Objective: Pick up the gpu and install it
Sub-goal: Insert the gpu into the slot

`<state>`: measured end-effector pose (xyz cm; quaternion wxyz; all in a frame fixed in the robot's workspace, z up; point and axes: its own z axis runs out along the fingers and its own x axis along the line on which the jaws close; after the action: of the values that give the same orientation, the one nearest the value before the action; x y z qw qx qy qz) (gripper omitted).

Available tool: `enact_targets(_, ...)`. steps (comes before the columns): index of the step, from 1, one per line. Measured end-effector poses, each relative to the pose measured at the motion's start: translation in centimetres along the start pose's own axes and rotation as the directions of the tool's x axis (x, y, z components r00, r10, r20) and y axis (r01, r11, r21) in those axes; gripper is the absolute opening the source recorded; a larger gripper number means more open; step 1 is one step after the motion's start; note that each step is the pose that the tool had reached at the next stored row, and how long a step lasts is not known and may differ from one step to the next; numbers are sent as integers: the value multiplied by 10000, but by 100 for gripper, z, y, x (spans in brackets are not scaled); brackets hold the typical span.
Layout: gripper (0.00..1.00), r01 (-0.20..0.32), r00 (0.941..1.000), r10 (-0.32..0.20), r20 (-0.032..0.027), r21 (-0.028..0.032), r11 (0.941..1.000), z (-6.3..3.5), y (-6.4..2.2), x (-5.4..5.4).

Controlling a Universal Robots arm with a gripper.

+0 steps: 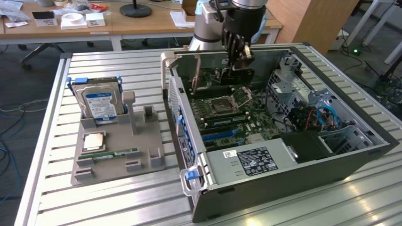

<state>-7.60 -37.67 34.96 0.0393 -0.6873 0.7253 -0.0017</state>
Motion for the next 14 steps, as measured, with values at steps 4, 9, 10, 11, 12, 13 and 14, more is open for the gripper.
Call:
enact_targets(4, 26, -8, 9999, 8, 147, -9, 10000, 6, -8, 83)
enact_targets(9, 26, -14, 9997, 14, 237, -15, 10000, 13, -17, 205)
enact_targets(10, 26, -13, 9997, 14, 238, -15, 10000, 13, -19, 232)
enact_targets(11, 26, -14, 9997, 14, 237, -19, 10000, 12, -21, 251)
enact_targets(12, 26, -14, 9997, 15, 236, -40, 10000, 11, -25, 268)
enact_targets(13, 26, -18, 9997, 20, 233, -95, 10000, 11, -31, 282)
enact_targets(14, 26, -23, 9997, 27, 229, -168, 9999, 11, -38, 291)
